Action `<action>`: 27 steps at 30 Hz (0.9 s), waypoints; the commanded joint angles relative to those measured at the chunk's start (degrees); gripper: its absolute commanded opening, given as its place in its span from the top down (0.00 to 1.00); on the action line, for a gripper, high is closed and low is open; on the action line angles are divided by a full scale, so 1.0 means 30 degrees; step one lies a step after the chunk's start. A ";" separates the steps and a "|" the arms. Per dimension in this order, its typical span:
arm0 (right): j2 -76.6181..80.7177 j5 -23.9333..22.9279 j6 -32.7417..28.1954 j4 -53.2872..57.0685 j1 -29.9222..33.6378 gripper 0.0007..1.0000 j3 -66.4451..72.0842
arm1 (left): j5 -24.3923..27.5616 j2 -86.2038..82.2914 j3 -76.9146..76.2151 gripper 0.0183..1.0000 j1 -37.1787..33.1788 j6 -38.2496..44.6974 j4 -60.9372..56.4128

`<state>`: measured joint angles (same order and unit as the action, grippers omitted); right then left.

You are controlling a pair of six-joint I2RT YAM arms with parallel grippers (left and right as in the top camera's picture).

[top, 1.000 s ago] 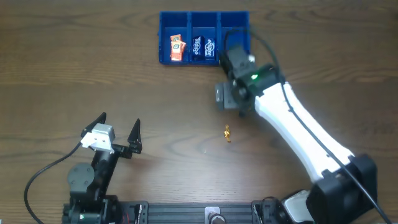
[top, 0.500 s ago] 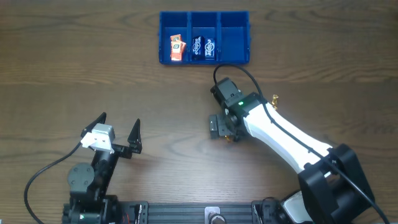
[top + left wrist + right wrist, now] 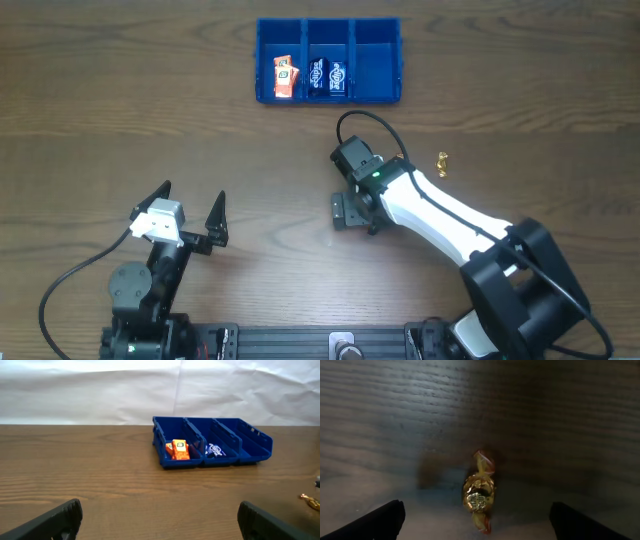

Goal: Sort Candies Into Trays

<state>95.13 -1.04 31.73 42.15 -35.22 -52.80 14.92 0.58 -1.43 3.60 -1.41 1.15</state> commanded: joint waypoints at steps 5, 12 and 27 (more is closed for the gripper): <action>0.0903 -0.0109 0.0452 -0.0568 -0.0066 0.12 0.0109 | 0.0262 -0.0124 0.0386 0.00 0.0066 0.0277 0.0612; 0.0976 -0.0124 0.0444 -0.0678 -0.0058 0.24 0.0109 | 0.0262 -0.0124 0.0386 0.00 0.0066 0.0277 0.0612; 0.1195 -0.0627 0.0444 -0.1042 0.0022 0.33 0.0109 | 0.0262 -0.0124 0.0386 0.00 0.0066 0.0277 0.0612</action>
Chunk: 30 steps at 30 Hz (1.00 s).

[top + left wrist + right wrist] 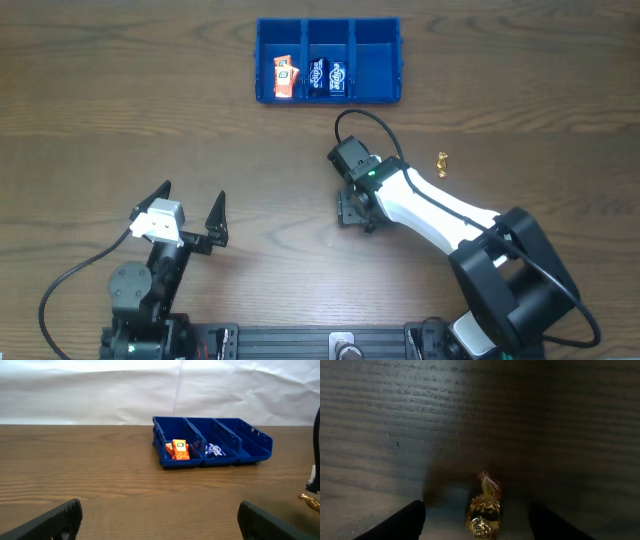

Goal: Sort Candies Into Trays

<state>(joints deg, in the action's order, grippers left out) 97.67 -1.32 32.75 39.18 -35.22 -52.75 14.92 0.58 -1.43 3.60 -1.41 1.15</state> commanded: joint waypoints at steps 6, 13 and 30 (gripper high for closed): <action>0.0619 -0.0670 0.0109 -0.0073 0.0029 0.40 0.0095 | 0.0262 -0.0124 0.0386 0.00 0.0066 0.0277 0.0612; 0.0619 -0.0670 0.0109 -0.0189 0.0029 0.61 0.0095 | 0.0262 -0.0124 0.0386 0.00 0.0066 0.0277 0.0612; -0.0517 -0.0670 0.0517 0.0182 0.0379 0.96 -0.0372 | 0.0262 -0.0124 0.0386 0.00 0.0066 0.0277 0.0612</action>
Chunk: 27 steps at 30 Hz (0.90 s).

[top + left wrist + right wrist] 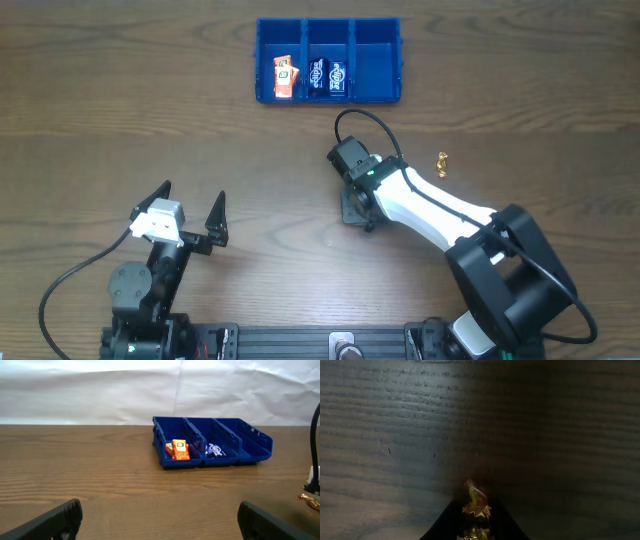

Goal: Sort Candies Into Trays

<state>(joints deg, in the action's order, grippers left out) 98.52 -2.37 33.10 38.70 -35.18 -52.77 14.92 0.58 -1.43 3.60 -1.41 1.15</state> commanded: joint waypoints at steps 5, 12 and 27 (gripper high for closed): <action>-0.3738 -0.1566 -0.0627 0.1457 0.1690 0.96 -0.2914 | 0.0262 -0.0124 0.0386 0.00 0.0066 0.0277 0.0612; -0.2900 -0.3781 -0.3716 0.1013 0.3657 0.96 -0.9668 | 0.0262 -0.0124 0.0386 0.00 0.0066 0.0277 0.0612; 0.6382 -0.3599 -0.5501 0.0670 0.5778 0.97 -1.7741 | 0.0262 -0.0124 0.0386 0.00 0.0066 0.0277 0.0612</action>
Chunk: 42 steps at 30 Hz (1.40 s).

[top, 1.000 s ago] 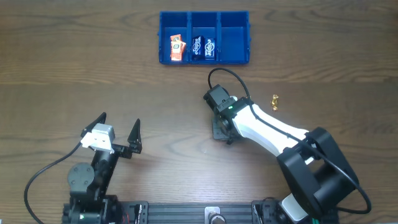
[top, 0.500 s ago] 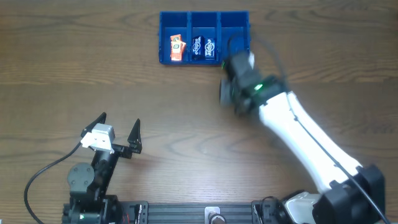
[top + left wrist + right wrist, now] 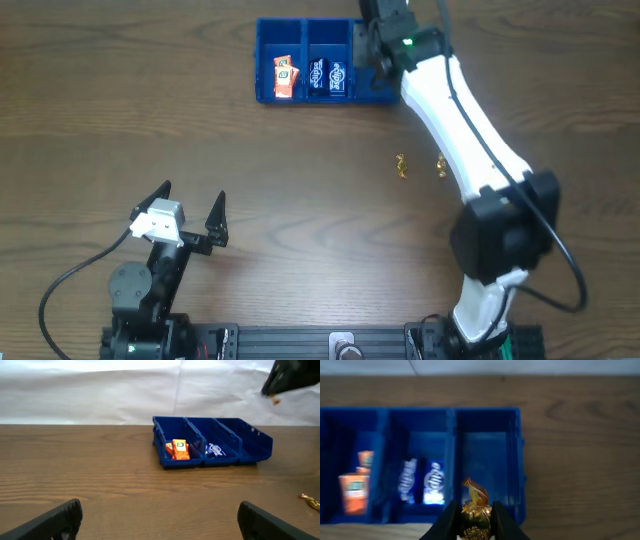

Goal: Sort Candies Into Trays

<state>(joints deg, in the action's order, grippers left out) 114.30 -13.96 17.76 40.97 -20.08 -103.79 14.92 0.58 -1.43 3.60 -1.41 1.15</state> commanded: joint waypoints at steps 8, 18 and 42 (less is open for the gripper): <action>0.2018 0.0255 -0.0459 -0.0525 0.0838 0.97 -0.0736 | 0.0262 -0.0124 0.0386 0.00 0.0066 0.0277 0.0612; 0.2091 0.0532 -0.0532 -0.0794 0.0838 0.54 -0.0736 | 0.0262 -0.0124 0.0386 0.00 0.0066 0.0277 0.0612; -0.4189 0.2455 -0.0444 0.7366 0.1195 0.04 0.1814 | 0.0262 -0.0124 0.0386 0.00 0.0066 0.0277 0.0612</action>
<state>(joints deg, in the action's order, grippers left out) 101.12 -9.89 16.08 60.38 -16.84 -103.79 14.90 0.58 -1.43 3.60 -1.41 1.15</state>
